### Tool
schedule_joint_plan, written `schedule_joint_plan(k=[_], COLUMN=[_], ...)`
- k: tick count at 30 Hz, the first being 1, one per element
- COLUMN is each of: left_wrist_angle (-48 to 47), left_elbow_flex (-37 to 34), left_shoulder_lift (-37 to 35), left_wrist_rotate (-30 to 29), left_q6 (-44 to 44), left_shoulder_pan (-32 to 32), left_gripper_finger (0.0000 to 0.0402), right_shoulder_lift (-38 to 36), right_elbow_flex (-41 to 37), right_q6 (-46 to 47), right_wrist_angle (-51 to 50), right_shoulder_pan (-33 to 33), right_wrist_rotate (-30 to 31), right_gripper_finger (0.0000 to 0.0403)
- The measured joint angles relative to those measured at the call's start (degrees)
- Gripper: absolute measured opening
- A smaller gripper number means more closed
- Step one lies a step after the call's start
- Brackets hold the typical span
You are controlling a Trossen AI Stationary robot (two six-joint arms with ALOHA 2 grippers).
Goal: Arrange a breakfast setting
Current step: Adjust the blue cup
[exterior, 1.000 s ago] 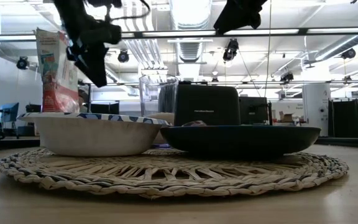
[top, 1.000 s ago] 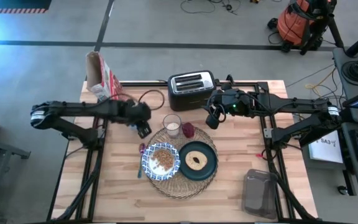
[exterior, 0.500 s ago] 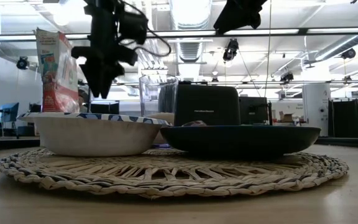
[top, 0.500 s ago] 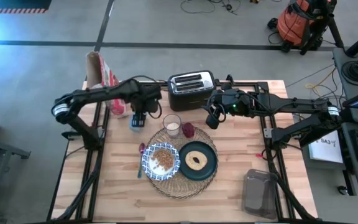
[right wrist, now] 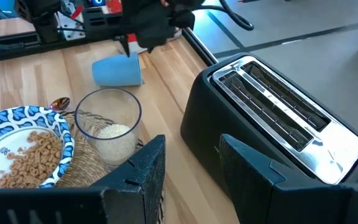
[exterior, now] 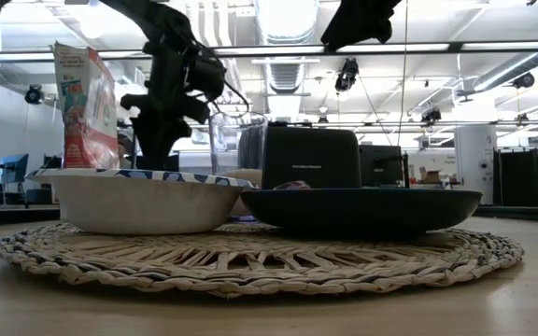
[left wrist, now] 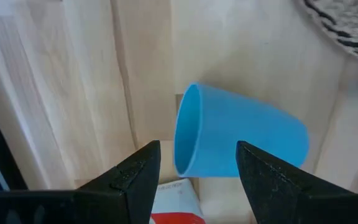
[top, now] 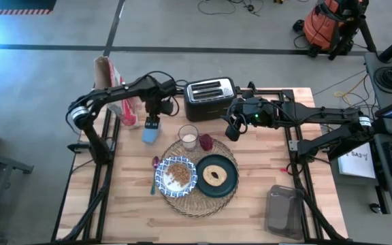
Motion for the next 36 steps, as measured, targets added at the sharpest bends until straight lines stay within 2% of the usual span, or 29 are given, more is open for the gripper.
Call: schedule_joint_plan(k=[8,28,31,36], left_wrist_angle=[-1.96,-5.74,-5.82,-5.92], left_elbow_flex=[0.7,-0.06,-0.06,-0.79], left_shoulder_lift=[4.38,8.18,8.18,8.18], left_wrist_rotate=[3.3,11.62,11.73,12.46], left_q6=[0.28,2.24,2.77,3.28], left_shoulder_pan=[2.87,5.16,5.16,5.18], left_gripper_finger=[0.0195,0.0192,0.0175,0.0119], right_shoulder_lift=[0.02,0.02,0.02,0.02], right_elbow_flex=[0.0,0.0,0.0,0.0], right_q6=[0.0,0.0,0.0,0.0], right_wrist_angle=[0.01,0.02,0.01,0.01], right_shoulder_pan=[0.0,0.0,0.0,0.0], right_wrist_rotate=[0.0,0.0,0.0,-0.01], right_gripper_finger=[0.0141,0.0141,0.0141,0.0141])
